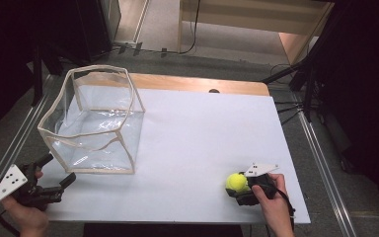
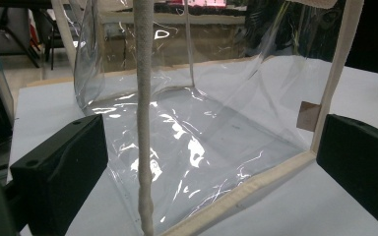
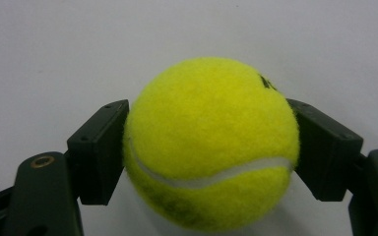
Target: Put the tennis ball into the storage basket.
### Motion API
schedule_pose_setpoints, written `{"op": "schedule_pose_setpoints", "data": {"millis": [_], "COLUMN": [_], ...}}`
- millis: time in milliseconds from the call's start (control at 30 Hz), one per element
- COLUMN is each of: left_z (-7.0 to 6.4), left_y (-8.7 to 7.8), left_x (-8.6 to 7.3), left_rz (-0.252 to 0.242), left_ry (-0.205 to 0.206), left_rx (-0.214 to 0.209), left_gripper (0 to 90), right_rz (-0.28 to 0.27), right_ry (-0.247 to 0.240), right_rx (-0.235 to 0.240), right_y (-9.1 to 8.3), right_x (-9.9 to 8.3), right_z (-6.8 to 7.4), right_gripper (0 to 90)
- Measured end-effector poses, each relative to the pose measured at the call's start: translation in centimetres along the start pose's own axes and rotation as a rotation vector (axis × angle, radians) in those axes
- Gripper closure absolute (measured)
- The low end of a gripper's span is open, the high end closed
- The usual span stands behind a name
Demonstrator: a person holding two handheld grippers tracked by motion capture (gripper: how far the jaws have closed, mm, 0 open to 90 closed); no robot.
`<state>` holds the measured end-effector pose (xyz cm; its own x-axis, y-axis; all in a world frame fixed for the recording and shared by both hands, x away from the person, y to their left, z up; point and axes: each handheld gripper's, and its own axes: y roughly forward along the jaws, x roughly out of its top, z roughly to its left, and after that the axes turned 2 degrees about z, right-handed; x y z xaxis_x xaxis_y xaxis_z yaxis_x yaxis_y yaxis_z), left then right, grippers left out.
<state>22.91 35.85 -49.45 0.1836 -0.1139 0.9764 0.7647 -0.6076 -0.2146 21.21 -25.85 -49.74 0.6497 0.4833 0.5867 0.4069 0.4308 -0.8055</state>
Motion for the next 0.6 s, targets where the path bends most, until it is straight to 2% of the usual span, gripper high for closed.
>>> {"op": "schedule_pose_setpoints", "data": {"millis": [167,333,600], "left_z": [-0.01,0.01,0.0], "left_y": [-0.01,-0.01,-0.02], "left_x": [0.0,0.01,0.0], "left_rz": [-0.003,-0.002,-0.003], "left_ry": [-0.007,-0.005,-0.007], "left_rx": [-0.001,-0.002,-0.003], "left_gripper": [0.0,0.0,0.0], "right_rz": [0.037,0.056,0.06], "right_ry": [-0.011,-0.018,-0.041], "right_rx": [-0.048,-0.071,-0.082], "right_y": [0.49,0.72,0.73], "right_x": [-0.08,-0.09,0.04], "right_z": [0.09,0.22,0.3], "right_gripper": [21.5,22.1,22.9]}}
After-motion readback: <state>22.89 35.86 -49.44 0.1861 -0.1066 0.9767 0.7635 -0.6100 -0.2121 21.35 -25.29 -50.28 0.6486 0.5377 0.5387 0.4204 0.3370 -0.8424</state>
